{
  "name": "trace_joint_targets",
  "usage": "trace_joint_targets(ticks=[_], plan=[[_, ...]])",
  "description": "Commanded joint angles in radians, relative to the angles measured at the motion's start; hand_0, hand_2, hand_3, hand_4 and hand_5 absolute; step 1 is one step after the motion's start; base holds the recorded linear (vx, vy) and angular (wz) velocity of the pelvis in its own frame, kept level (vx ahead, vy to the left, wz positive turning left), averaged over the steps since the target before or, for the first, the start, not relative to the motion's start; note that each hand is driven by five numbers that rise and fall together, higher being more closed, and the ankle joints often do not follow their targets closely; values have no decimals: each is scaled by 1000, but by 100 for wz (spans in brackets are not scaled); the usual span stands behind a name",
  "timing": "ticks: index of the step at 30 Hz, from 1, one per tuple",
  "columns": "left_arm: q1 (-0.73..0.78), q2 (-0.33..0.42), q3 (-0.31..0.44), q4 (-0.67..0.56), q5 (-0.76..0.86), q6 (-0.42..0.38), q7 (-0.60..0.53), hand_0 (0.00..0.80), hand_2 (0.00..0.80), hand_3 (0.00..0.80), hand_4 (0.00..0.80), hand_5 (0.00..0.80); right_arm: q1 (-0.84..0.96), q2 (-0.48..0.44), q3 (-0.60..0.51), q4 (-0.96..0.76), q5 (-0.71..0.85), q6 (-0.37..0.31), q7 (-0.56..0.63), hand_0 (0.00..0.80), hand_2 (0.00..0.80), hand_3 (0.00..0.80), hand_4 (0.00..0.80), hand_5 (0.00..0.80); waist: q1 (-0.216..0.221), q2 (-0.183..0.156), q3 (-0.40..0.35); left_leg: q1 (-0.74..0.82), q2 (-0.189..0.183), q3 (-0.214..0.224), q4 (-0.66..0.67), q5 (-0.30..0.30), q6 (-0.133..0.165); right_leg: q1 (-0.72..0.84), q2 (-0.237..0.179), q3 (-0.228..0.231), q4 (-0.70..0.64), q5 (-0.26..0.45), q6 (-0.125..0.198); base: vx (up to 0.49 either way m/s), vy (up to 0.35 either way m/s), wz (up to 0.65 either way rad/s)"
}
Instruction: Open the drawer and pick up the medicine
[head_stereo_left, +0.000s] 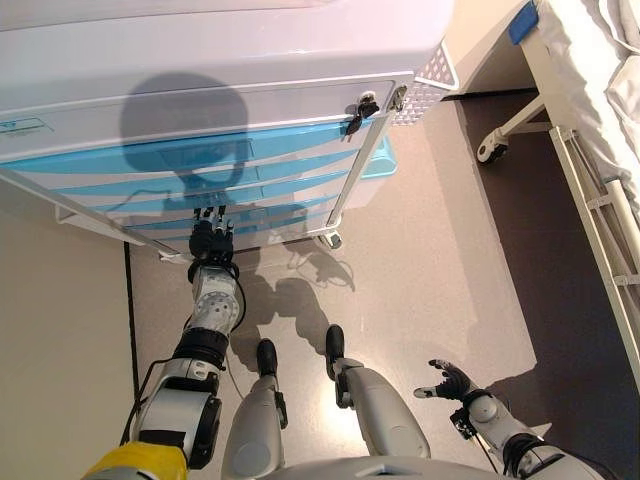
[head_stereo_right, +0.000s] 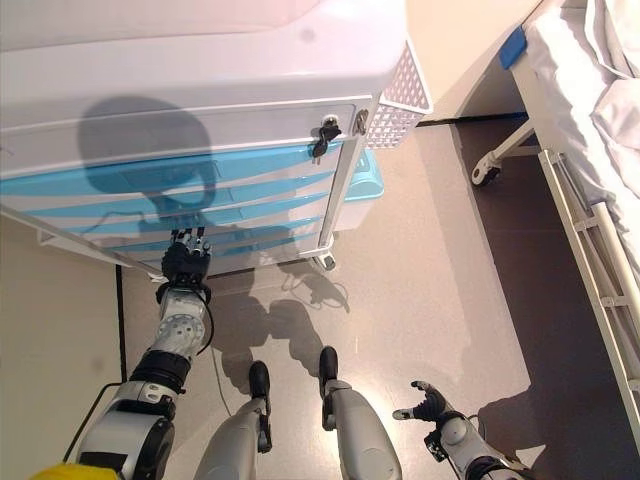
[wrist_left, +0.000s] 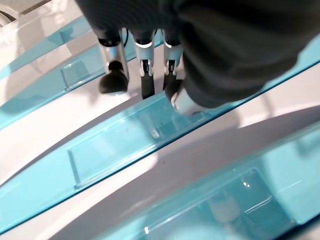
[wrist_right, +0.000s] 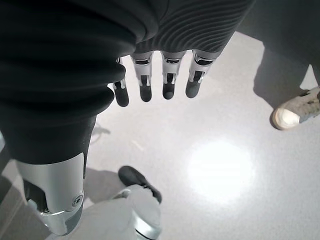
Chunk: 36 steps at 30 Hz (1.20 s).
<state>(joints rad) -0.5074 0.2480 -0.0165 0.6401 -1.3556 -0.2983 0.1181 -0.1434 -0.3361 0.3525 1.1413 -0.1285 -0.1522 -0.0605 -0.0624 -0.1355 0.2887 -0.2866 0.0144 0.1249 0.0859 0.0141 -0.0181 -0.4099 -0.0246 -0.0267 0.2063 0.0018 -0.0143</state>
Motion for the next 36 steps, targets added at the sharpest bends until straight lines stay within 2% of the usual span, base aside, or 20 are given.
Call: trace_joint_targets(ticks=[1, 10, 20, 25, 36], plan=[[-200, 78, 2, -229, 112, -96, -157, 800, 800, 800, 800, 800, 31, -51, 46, 23, -14, 4, -2, 0, 0, 0, 0, 0, -9, 36, -84, -87, -57, -26, 66, -11, 38, -33, -13, -14, 32, 54, 77, 0, 0, 0], [-174, 73, 2, -280, 115, -103, -157, 800, 800, 800, 800, 800, 27, -55, 51, 19, -22, 4, -2, 0, 0, 0, 0, 0, 1, 31, -73, -105, -58, -37, 88, -15, 42, -48, -15, -19, 58, 49, 73, -3, -1, 0], [-64, 67, 32, -374, 90, -103, -185, 800, 800, 800, 800, 800, 25, -48, 56, 23, -38, 3, 0, 0, 0, 0, 0, 0, 31, 22, -64, -94, -53, -65, 89, -5, 39, -25, -15, -40, 69, 36, 63, -15, -24, 2], [20, 60, 51, -426, 78, -96, -206, 800, 800, 800, 800, 800, 22, -43, 50, 31, -44, 4, -6, 0, 0, 0, 0, 0, 56, 22, -64, -63, -56, -96, 67, 10, 32, 17, -20, -73, 71, 17, 57, -11, -49, 13], [130, 23, 82, -433, 80, -80, -218, 800, 800, 800, 800, 800, 19, -33, 32, 43, -49, 5, -9, 0, 0, 0, 0, 0, 82, 36, -81, -36, -68, -144, 78, 10, 30, 68, -39, -122, 90, -14, 48, -6, -19, 20]])
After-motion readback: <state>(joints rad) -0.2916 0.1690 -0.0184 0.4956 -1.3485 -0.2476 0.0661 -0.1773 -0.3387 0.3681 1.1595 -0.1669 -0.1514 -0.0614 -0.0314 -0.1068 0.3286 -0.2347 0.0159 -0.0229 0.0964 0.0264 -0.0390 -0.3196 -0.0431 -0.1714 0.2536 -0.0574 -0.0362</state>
